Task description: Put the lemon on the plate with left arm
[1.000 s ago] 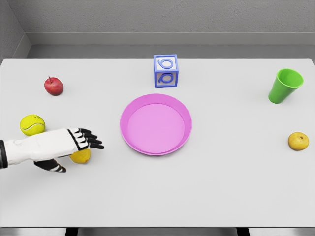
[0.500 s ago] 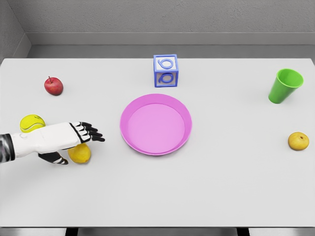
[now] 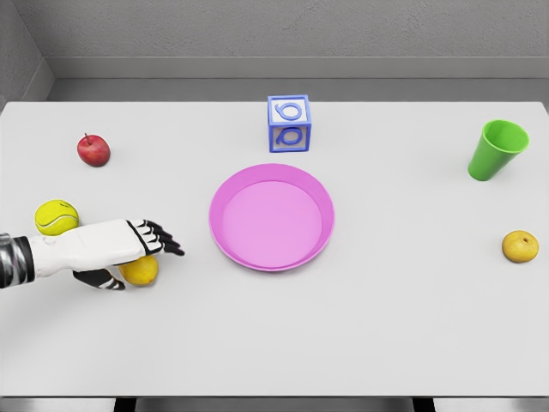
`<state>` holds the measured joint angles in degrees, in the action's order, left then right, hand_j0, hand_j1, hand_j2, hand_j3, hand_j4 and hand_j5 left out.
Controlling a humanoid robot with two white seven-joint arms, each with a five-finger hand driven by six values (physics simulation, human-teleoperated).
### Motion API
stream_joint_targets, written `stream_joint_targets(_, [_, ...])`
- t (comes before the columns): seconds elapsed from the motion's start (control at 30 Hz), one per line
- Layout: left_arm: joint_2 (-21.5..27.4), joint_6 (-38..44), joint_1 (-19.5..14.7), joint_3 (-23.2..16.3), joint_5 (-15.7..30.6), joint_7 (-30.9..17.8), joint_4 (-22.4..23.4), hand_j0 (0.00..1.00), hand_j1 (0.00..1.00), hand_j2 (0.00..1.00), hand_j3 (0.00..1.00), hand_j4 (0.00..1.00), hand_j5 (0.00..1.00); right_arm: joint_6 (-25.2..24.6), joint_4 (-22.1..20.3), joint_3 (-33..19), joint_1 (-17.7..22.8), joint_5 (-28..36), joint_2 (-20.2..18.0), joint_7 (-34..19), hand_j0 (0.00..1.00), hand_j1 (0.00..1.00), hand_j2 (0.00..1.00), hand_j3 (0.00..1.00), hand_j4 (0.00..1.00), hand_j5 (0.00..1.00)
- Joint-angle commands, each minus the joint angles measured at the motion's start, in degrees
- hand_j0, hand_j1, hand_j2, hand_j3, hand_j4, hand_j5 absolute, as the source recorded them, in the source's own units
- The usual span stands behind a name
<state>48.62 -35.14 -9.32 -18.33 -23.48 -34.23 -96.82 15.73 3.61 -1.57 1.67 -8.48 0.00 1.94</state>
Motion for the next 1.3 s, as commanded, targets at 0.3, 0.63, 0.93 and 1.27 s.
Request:
stream_joint_targets(0.3, [0.42,0.14,-0.35,0.04,0.27,-0.77,1.02,0.83,0.83,0.83,0.83,0.83,0.83,0.0,-0.01,-0.01,0.0,0.04,0.0,-0.01,1.0,1.0,1.0,1.0,1.0,1.0])
stream_joint_targets(0.63, [0.16,0.14,-0.44,-0.13,-0.96,-0.77,1.37,0.83,0.83,0.83,0.83,0.83,0.83,0.0,-0.01,-0.01,0.0,0.04,0.0,-0.01,1.0,1.0,1.0,1.0,1.0,1.0])
stream_joint_targets(0.93, [0.07,0.14,-0.44,-0.13,-1.05,-0.77,1.98,0.73,0.73,0.73,0.73,0.73,0.73,0.0,-0.01,-0.01,0.0,0.04,0.0,-0.01,1.0,1.0,1.0,1.0,1.0,1.0])
stream_joint_targets(1.27, [-0.02,0.14,-0.26,-0.22,-1.13,-0.77,1.89,0.64,0.64,0.64,0.64,0.64,0.64,0.0,-0.01,-0.01,0.0,0.04,0.0,-0.01,1.0,1.0,1.0,1.0,1.0,1.0])
